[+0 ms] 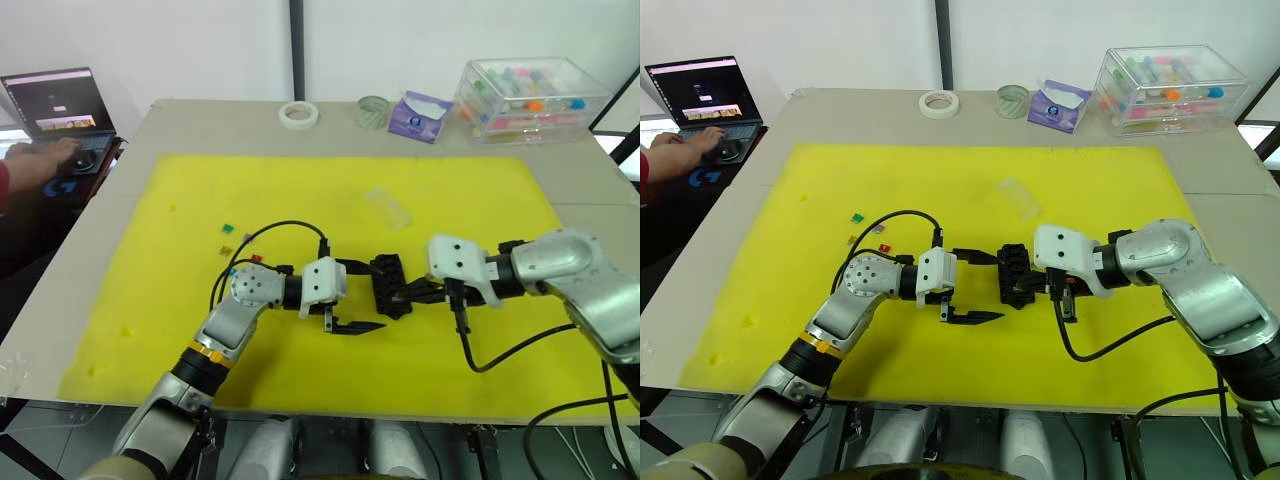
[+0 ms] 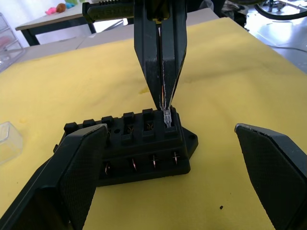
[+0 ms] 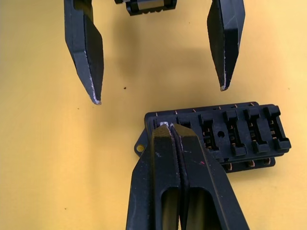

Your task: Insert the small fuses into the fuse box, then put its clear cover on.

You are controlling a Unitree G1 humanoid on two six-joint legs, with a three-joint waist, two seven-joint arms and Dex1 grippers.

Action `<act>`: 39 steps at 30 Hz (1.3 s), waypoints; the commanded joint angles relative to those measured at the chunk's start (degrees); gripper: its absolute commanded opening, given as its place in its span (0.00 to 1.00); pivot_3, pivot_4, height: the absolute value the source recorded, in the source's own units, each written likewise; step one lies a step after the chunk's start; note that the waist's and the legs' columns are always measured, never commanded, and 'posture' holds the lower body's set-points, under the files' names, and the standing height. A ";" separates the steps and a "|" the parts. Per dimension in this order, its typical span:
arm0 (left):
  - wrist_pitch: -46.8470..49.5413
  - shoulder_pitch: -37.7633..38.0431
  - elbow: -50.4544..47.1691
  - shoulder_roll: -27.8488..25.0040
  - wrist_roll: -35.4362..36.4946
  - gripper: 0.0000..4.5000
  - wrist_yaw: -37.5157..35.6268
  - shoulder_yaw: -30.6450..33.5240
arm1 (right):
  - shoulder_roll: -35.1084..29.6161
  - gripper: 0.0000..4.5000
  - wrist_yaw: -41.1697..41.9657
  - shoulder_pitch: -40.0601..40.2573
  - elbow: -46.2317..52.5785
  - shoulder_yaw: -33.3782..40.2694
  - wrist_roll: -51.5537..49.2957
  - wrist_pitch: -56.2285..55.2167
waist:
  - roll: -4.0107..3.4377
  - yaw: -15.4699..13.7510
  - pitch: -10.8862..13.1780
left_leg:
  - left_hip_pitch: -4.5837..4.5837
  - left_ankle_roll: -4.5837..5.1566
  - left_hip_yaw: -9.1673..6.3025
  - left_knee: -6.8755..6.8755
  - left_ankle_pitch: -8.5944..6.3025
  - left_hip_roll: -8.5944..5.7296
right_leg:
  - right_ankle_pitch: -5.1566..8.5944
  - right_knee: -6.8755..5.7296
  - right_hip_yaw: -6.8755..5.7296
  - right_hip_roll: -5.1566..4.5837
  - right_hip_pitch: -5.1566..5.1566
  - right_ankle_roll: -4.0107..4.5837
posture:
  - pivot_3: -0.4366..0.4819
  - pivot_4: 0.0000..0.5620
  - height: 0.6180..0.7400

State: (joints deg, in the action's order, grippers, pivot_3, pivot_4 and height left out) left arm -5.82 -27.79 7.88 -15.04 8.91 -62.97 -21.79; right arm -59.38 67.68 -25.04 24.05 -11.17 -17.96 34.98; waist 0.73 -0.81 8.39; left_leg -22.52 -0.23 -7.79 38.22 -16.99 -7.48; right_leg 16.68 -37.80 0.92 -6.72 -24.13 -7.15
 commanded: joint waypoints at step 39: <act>-0.44 -0.36 -2.13 -0.22 0.14 1.00 -0.02 0.52 | 1.00 0.00 -0.22 2.99 -3.29 0.97 3.20 -6.21 | 0.05 -0.02 -0.05 | 0.08 0.00 -0.02 0.04 0.00 0.00 | 0.00 -0.01 0.00 0.01 0.13 0.00 | 0.48 0.27 1.00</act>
State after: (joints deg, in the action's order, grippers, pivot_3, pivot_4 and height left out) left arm -5.80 -27.78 7.77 -15.15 8.41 -62.91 -21.77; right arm -58.84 67.57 -21.58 21.72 -11.70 -14.12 26.78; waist 0.78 -0.83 8.34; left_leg -22.44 -0.23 -7.81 38.26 -16.99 -7.48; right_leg 16.67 -37.80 0.91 -6.71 -24.00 -7.15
